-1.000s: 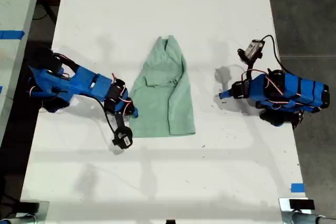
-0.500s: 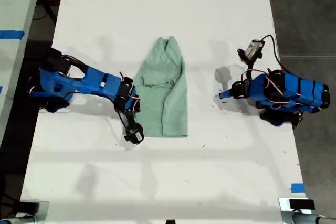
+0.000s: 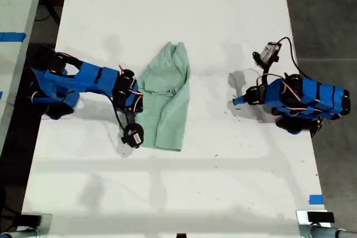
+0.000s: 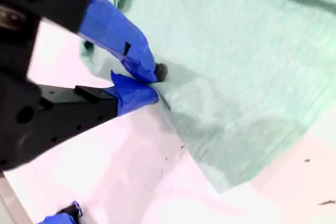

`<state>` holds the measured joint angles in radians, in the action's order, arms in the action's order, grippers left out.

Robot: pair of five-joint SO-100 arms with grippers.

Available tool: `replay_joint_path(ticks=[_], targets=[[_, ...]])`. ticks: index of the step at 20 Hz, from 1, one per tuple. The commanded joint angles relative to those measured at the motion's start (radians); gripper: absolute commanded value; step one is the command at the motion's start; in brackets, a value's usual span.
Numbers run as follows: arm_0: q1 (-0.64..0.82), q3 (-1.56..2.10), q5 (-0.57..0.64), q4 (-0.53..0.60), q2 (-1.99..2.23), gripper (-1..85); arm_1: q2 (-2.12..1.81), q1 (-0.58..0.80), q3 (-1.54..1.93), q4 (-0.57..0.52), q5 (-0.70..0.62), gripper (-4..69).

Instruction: Fold t shirt

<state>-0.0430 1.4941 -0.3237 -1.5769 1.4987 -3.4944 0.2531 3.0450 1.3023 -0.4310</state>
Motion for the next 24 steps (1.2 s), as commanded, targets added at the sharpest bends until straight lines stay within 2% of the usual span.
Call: replay_joint_path(ticks=[1, 4, 6, 7, 8, 10, 14, 15, 16, 17, 19, 22, 24], targets=[[0.029, -0.206, 0.114, 0.014, 0.017, -0.3, -0.011, 0.002, 0.057, 0.012, 0.005, 1.9], [0.04, -0.448, 0.224, 0.032, -0.155, -0.3, -0.011, 0.002, 0.057, 0.012, 0.005, 1.9], [0.044, -0.483, 0.261, 0.097, -0.255, -0.1, -0.011, 0.002, 0.057, 0.012, 0.003, 1.9], [0.043, -0.483, 0.291, 0.152, -0.287, 7.8, -0.011, 0.002, 0.057, 0.012, 0.002, 1.9], [0.04, -0.485, 0.319, 0.201, -0.307, 23.3, -0.011, 0.002, 0.057, 0.012, 0.0, 1.9], [0.035, -0.486, 0.33, 0.229, -0.288, 26.1, -0.011, 0.002, 0.055, 0.012, -0.002, 1.9], [0.054, -0.413, 0.356, 0.204, -0.044, 24.7, -0.011, 0.0, 0.055, 0.012, -0.003, 1.9], [0.077, -0.359, 0.364, 0.196, 0.052, 20.4, -0.011, 0.0, 0.055, 0.012, -0.003, 1.9], [0.107, -0.276, 0.367, 0.196, 0.167, 5.9, -0.011, 0.0, 0.055, 0.012, -0.005, 1.9], [0.144, -0.17, 0.377, 0.216, 0.302, 3.7, -0.011, 0.0, 0.055, 0.012, -0.005, 1.9], [0.238, 0.166, 0.448, 0.379, 0.64, -0.2, -0.011, 0.0, 0.055, 0.011, -0.006, 1.9], [0.408, 0.733, 0.598, 0.632, 1.118, -0.2, -0.011, 0.0, 0.055, 0.011, -0.006, 1.9], [0.517, 1.069, 0.675, 0.779, 1.267, -0.2, -0.011, 0.003, 0.055, 0.011, -0.006, 1.9]])
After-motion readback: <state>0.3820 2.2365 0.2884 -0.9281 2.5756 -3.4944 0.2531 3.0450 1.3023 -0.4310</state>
